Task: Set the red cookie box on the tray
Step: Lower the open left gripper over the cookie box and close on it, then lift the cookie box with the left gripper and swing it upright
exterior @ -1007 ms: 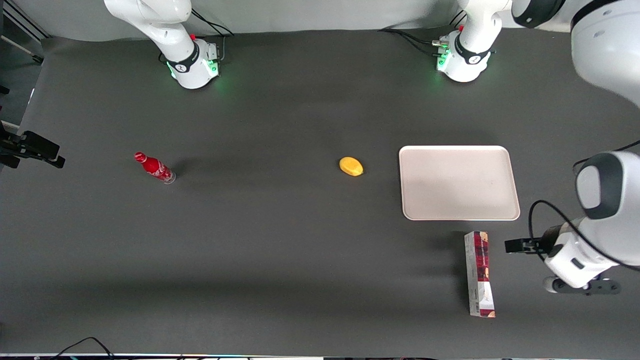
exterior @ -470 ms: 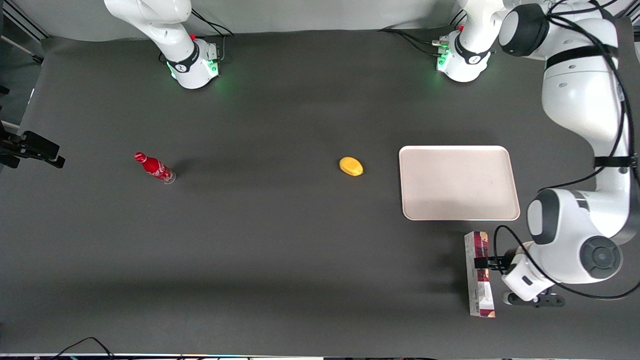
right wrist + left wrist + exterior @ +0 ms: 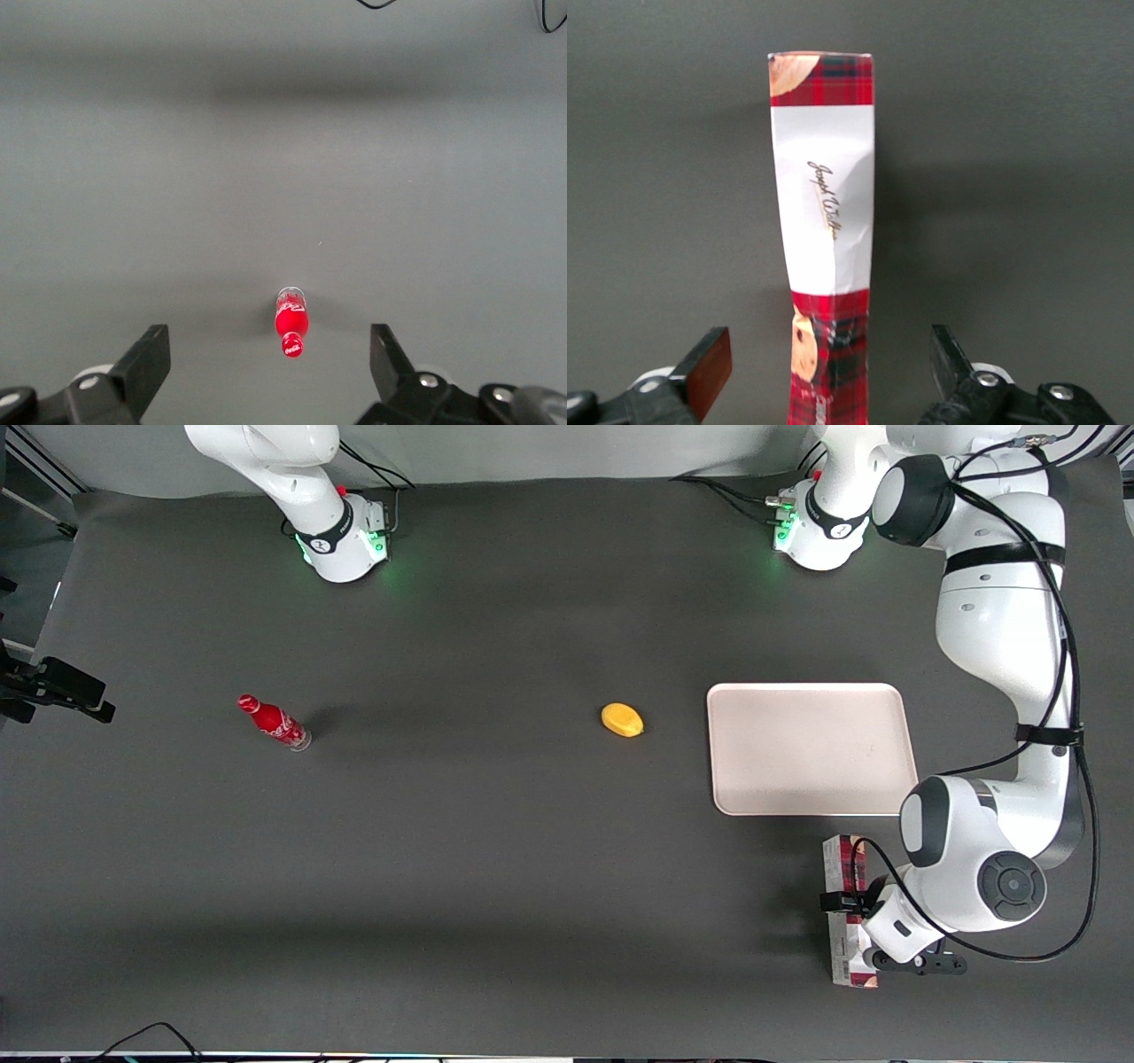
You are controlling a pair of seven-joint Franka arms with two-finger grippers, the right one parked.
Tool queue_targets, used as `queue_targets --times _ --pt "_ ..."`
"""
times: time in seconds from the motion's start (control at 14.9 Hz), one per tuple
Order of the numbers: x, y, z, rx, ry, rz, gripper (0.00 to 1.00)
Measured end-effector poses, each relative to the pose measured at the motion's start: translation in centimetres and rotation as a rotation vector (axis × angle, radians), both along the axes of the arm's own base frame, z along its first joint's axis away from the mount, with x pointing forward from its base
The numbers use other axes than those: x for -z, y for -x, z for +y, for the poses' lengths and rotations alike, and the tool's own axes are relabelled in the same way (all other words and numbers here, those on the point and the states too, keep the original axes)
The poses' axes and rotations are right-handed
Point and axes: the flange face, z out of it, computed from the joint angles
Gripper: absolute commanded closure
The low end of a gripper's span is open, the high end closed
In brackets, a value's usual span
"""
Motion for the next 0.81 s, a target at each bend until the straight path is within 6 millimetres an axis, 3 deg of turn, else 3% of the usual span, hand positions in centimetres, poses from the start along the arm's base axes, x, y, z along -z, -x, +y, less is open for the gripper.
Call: queue_targets --times 0.2,0.34,0.47,0.74,0.81 --pt "1.8 -0.3 0.1 0.003 -0.008 -0.024 0.0" --pt "2.8 -0.3 0.0 0.003 -0.006 -0.037 0.09" --pt "3.5 -0.4 0.0 0.003 -0.005 -0.043 0.31" --pt "4.2 -0.3 -0.1 0.003 -0.005 -0.038 1.0" --pt "4.2 -0.3 -0.1 0.002 -0.004 -0.038 1.0"
